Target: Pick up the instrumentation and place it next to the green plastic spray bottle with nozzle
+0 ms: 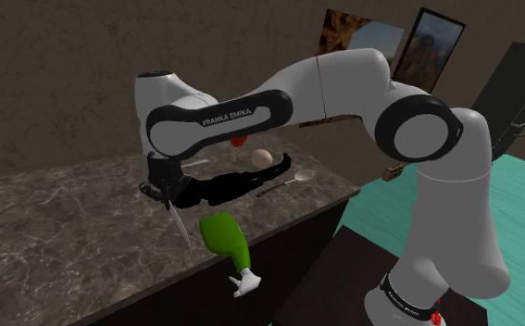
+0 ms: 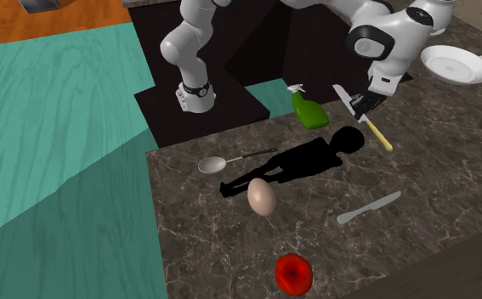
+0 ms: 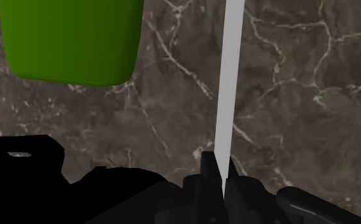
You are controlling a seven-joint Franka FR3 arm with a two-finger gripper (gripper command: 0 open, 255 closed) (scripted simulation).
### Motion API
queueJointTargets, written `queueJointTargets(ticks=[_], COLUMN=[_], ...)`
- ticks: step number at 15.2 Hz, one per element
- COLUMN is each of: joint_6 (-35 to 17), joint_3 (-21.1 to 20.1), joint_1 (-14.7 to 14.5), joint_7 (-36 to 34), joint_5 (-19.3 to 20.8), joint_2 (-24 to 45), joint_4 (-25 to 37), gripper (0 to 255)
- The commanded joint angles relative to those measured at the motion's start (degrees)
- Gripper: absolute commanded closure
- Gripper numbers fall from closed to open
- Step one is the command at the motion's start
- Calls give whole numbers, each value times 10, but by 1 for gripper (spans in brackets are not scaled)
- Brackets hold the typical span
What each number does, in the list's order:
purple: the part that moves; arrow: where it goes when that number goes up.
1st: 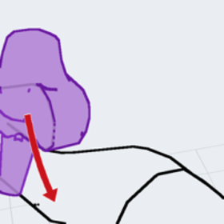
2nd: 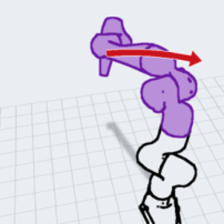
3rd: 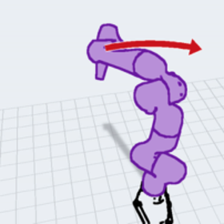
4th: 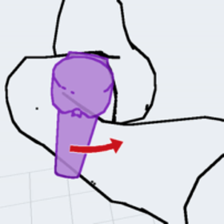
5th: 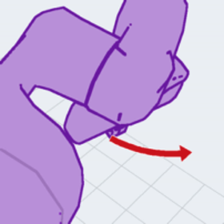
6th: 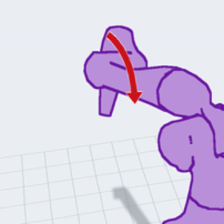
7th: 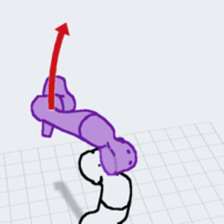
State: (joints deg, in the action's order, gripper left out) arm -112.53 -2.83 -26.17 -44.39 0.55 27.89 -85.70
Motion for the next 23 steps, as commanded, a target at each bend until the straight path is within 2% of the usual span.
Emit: queueJointTargets(ticks=[1,7,15,16,21,23], joint_6=[-15,-55,-55,-55,-55,-23], joint_3=[0,1,1,1,1,0], joint_1=[0,0,0,0,0,0], joint_7=[0,0,0,0,0,1], joint_5=[0,1,1,1,1,0], joint_2=[5,23,23,23,23,9], joint_4=[-9,-33,-33,-33,-33,-14], gripper=[255,255,255,0,0,0])
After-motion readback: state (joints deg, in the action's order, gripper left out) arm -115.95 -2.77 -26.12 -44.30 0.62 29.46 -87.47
